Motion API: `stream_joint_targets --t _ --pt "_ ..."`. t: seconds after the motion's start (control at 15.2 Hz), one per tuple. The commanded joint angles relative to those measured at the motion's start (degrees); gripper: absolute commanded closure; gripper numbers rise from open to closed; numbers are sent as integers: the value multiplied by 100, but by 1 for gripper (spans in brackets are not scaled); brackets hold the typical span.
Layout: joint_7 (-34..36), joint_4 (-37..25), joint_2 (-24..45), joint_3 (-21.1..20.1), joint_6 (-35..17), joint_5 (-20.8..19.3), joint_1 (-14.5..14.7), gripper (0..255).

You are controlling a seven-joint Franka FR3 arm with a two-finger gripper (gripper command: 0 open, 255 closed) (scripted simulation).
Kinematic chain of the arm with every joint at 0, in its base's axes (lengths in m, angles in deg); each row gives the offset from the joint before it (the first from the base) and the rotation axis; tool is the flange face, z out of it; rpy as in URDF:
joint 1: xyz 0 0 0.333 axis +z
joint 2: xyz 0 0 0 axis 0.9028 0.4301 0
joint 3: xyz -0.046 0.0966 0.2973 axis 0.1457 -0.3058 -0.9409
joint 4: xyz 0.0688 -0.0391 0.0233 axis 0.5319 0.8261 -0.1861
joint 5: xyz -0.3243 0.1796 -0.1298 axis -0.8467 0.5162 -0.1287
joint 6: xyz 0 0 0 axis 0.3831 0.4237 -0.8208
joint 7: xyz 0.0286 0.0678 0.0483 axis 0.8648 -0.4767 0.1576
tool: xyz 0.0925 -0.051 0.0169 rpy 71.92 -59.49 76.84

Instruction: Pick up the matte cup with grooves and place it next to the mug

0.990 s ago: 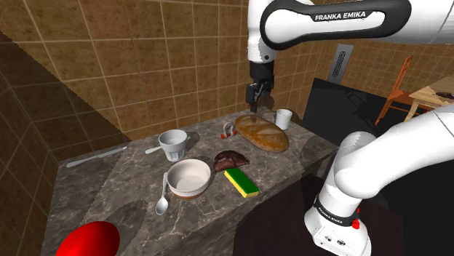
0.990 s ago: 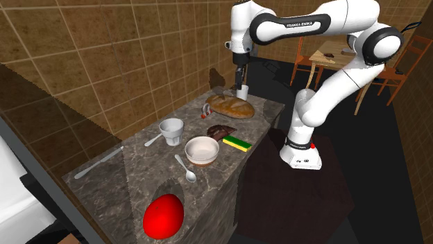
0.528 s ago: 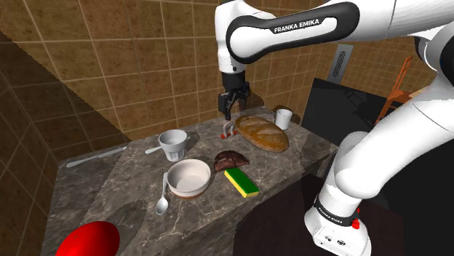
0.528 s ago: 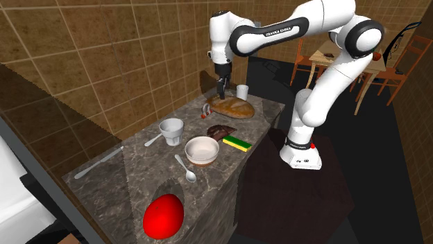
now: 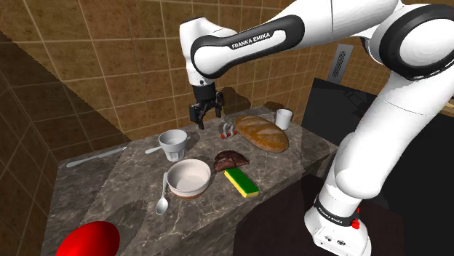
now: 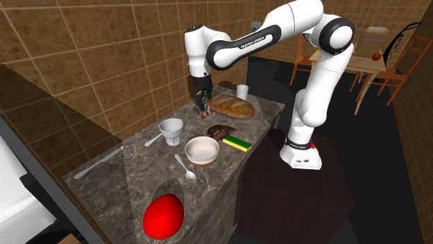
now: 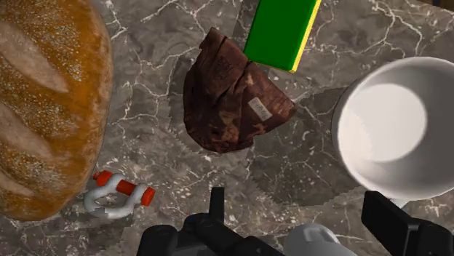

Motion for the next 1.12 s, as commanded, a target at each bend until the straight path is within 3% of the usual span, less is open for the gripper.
stream_joint_targets --t 0.0,0.59,1.06 --pt "232 -344 484 -93 -97 -112 35 0" --pt "1076 -2402 2640 -240 37 -710 413 0" --pt "1401 -4840 4569 -114 671 -1092 940 0"
